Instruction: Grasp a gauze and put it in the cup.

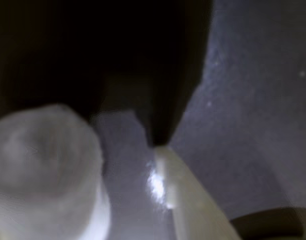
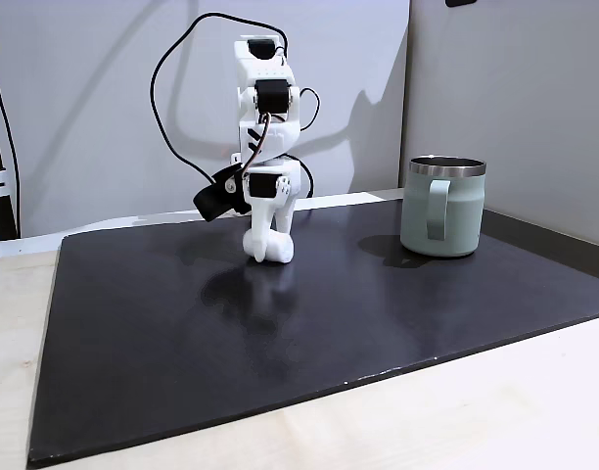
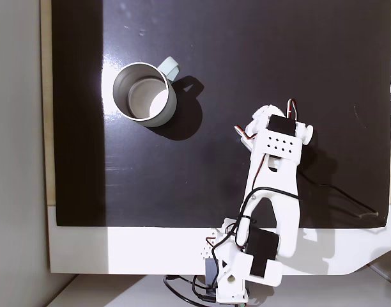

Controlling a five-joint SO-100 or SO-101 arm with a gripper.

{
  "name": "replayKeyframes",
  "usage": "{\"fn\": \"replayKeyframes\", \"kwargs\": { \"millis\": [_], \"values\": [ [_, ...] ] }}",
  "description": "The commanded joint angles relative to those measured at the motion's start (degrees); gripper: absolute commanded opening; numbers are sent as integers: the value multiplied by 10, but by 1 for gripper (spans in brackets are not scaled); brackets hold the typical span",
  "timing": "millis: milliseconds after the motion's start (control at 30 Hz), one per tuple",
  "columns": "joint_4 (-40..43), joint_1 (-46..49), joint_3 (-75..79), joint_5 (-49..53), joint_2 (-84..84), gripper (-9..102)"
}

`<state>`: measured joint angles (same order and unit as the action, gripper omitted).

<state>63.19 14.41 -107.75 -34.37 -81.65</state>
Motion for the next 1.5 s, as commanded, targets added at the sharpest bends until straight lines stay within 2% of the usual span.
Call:
{"fn": "replayKeyframes", "kwargs": {
  "millis": [0,167,400,633,1300,1467],
  "values": [
    [-8,9,29,-8,-4,25],
    [-13,17,29,-7,-4,13],
    [-14,20,29,4,-11,1],
    [25,12,43,-4,-62,1],
    [286,-72,276,-13,-192,1],
    [316,-85,318,-13,-204,1]
  ]
}}
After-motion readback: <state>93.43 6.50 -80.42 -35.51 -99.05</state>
